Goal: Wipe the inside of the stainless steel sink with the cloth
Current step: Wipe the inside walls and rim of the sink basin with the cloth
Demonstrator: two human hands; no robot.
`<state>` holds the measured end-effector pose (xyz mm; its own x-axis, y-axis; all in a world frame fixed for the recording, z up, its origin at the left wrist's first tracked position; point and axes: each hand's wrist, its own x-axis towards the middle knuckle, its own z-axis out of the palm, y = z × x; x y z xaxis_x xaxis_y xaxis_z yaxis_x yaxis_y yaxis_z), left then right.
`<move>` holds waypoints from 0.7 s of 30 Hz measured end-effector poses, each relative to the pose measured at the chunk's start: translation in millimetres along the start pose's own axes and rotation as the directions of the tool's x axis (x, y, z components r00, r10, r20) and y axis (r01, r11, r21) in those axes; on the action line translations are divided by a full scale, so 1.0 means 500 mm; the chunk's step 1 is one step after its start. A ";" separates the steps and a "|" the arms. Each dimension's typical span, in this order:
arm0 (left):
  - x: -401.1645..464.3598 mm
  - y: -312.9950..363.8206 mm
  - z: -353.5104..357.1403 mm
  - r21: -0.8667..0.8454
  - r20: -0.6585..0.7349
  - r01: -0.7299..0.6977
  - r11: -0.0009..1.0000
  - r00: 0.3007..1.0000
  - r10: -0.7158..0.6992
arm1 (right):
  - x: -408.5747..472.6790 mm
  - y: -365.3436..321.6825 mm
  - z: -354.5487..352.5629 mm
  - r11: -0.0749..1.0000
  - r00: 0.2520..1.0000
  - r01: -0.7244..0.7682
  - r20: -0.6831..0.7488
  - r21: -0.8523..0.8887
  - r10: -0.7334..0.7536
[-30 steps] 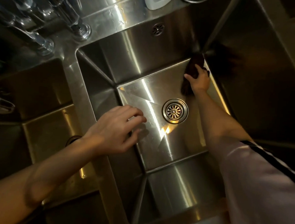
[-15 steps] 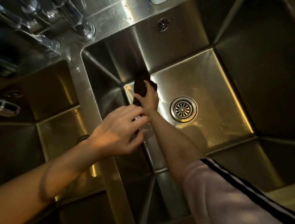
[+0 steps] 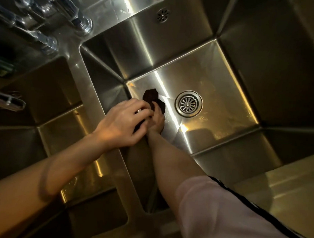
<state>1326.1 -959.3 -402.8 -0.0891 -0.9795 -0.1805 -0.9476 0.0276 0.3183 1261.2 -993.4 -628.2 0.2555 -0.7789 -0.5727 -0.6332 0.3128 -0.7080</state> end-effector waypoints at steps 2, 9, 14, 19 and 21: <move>0.000 0.001 0.000 -0.009 -0.007 -0.003 1.000 1.000 0.003 | -0.027 0.002 -0.017 0.993 0.991 -0.118 -0.070 -0.008 0.117; -0.002 -0.002 0.000 -0.025 -0.037 -0.032 0.999 0.999 0.031 | -0.034 0.020 -0.085 0.870 0.792 -0.443 -0.362 0.216 0.492; -0.003 -0.005 0.003 -0.036 -0.083 -0.062 0.997 0.995 0.059 | -0.029 0.034 -0.072 0.905 0.824 -0.349 -0.380 0.242 0.419; -0.005 -0.006 0.003 -0.044 -0.099 -0.086 0.995 0.992 0.082 | -0.062 0.045 -0.018 0.958 0.910 -0.265 -0.301 0.112 0.286; -0.004 -0.006 0.004 -0.039 -0.093 -0.097 0.995 0.991 0.093 | -0.068 0.043 -0.020 0.948 0.882 -0.307 -0.348 0.084 0.317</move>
<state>1328.7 -957.0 -405.2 -0.1481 -0.9870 -0.0629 -0.9218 0.1147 0.3703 1231.7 -965.6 -619.9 -0.2298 -0.7773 -0.5857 -0.6174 0.5816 -0.5297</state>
